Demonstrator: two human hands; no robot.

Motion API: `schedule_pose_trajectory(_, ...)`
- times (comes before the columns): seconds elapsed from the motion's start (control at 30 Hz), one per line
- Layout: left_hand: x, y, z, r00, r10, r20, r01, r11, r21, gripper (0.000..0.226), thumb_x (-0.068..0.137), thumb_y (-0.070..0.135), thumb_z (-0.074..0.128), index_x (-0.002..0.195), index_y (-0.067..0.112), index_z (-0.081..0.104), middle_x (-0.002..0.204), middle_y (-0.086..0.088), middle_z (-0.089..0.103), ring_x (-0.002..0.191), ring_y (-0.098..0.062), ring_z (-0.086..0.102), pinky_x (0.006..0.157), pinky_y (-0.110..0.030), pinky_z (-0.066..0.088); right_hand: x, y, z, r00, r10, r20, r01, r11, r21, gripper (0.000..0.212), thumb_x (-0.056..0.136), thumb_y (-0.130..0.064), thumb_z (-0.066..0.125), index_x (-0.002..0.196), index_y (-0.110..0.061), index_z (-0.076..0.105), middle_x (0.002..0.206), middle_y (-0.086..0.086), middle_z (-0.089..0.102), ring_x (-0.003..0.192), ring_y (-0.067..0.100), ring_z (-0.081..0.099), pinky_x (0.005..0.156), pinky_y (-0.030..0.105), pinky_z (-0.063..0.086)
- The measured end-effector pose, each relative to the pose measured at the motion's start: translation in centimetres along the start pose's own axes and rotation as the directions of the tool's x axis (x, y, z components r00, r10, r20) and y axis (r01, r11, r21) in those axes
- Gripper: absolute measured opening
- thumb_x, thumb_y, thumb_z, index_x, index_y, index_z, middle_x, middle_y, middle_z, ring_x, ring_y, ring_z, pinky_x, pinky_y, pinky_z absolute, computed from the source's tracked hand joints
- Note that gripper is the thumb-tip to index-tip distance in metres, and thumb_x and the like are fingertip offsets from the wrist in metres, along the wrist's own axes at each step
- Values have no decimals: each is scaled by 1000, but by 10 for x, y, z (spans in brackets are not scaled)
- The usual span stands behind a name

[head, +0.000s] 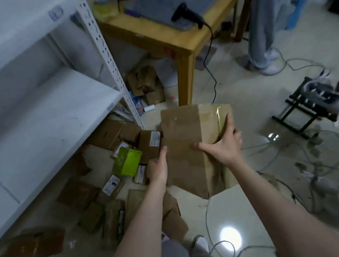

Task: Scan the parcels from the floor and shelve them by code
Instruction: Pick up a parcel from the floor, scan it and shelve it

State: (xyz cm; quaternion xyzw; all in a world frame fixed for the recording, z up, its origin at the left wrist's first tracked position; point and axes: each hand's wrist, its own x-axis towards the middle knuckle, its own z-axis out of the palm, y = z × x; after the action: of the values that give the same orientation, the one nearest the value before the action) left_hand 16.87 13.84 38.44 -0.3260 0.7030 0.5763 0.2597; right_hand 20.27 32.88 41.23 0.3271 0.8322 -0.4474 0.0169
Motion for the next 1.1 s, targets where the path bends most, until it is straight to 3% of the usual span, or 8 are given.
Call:
schedule_pose_trajectory(0.07, -18, 22, 9, 996, 71, 44, -70, 997, -25, 122, 49, 95, 59, 141, 15, 47, 136, -7, 58, 123, -32, 55, 106, -54, 44, -1, -21, -22, 998, -42, -38, 43, 999, 20, 142, 49, -67, 87, 152, -42, -6, 155, 16, 16, 144, 41, 17, 115, 59, 25)
schedule_pose_trajectory(0.17, -52, 56, 17, 964, 247, 103, -242, 969, -55, 119, 60, 83, 70, 153, 18, 33, 149, -6, 48, 134, -30, 48, 112, -51, 41, -4, -54, -47, 991, -106, -82, 111, 993, 52, 141, 48, -68, 85, 153, -42, -6, 156, 16, 14, 145, 39, 15, 116, 58, 25)
schedule_pose_trajectory(0.33, -54, 85, 19, 888, 438, 142, -442, 897, -3, 139, 38, 86, 81, 154, 30, 28, 152, -2, 43, 136, -23, 47, 111, -50, 43, -7, -96, -71, 973, -201, -117, 211, 974, 84, 138, 53, -63, 86, 154, -41, -6, 156, 14, 13, 145, 37, 15, 116, 55, 24)
schedule_pose_trajectory(0.6, -56, 118, 14, 826, 490, 278, -557, 787, 267, 136, 64, 45, 90, 159, 36, -7, 166, -1, -2, 152, -29, 9, 119, -53, 22, 15, -141, -83, 971, -173, -162, 184, 981, 58, 139, 52, -69, 83, 154, -39, -6, 157, 16, 14, 145, 39, 16, 116, 58, 24)
schedule_pose_trajectory(0.77, -27, 163, 23, 825, 489, 282, -551, 806, 214, 146, 50, 57, 88, 158, 40, -9, 166, 2, -2, 152, -28, 10, 120, -56, 23, 62, -181, -81, 973, -192, -130, 196, 981, 16, 140, 50, -70, 82, 154, -40, -7, 156, 17, 15, 144, 40, 16, 115, 59, 25)
schedule_pose_trajectory(0.87, 2, 193, 27, 824, 501, 266, -549, 821, 154, 145, 52, 60, 90, 158, 41, -7, 166, 3, 1, 152, -27, 10, 120, -57, 23, 98, -213, -73, 972, -210, -104, 207, 978, -34, 138, 52, -72, 81, 153, -39, -7, 156, 17, 15, 144, 40, 17, 116, 57, 25)
schedule_pose_trajectory(0.97, 27, 222, 28, 836, 498, 231, -530, 841, 105, 154, 37, 79, 84, 158, 43, -5, 166, 3, 6, 152, -24, 15, 120, -55, 25, 129, -244, -62, 972, -224, -67, 219, 973, -78, 138, 52, -75, 79, 152, -39, -8, 155, 17, 15, 144, 41, 17, 114, 59, 24)
schedule_pose_trajectory(1.1, 55, 253, 30, 841, 502, 201, -523, 850, 66, 152, 38, 80, 82, 157, 45, -6, 165, 2, 9, 151, -25, 17, 120, -55, 24, 166, -278, -48, 968, -251, -27, 246, 961, -123, 139, 52, -76, 79, 153, -37, -8, 157, 19, 12, 144, 42, 15, 114, 61, 22)
